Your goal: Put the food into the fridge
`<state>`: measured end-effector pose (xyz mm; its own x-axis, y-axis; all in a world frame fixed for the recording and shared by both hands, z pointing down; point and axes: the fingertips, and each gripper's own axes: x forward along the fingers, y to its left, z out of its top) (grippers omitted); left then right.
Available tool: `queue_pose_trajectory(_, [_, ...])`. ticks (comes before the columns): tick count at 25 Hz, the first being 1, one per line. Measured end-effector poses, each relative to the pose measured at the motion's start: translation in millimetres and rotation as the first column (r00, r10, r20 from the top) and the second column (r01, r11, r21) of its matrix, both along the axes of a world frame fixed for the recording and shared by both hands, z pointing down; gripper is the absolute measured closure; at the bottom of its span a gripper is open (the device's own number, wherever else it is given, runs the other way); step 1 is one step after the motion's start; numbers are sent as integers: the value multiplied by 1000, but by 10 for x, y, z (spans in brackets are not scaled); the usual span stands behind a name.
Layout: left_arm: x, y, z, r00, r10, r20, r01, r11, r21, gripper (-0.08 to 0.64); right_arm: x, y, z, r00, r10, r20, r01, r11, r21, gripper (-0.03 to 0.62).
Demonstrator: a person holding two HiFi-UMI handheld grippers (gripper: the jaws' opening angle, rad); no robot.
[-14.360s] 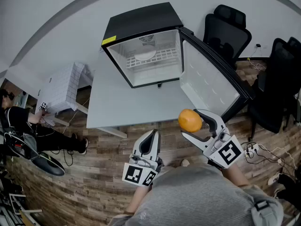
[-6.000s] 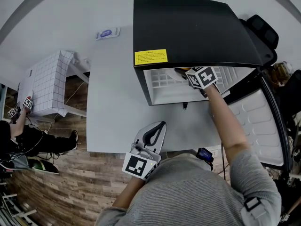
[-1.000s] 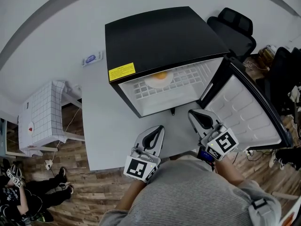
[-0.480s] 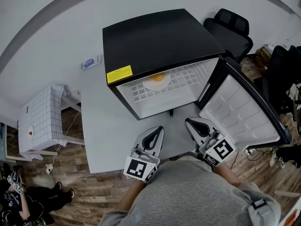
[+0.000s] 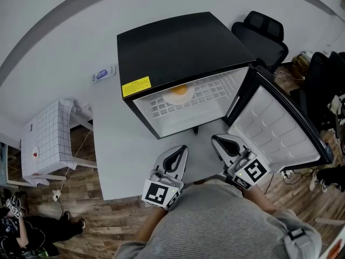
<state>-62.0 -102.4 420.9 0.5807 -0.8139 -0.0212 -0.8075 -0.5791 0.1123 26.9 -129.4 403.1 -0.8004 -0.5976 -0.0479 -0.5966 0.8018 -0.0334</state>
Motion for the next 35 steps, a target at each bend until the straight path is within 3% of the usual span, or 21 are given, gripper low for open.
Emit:
queue_pose_trajectory(8, [9, 8, -14, 1000, 0, 0, 0, 1000, 2, 549, -5, -1, -56, 1000, 5, -4, -5, 999, 37, 578])
queue_pose_trajectory(13, [8, 24, -15, 1000, -2, 0, 2, 1000, 1, 549, 59, -30, -88, 999, 9, 51, -8, 1000, -8, 578])
queue_pose_trajectory(35, [-8, 58, -20, 1000, -6, 4, 6, 1000, 5, 549, 10, -16, -57, 1000, 9, -8, -9, 1000, 10, 580])
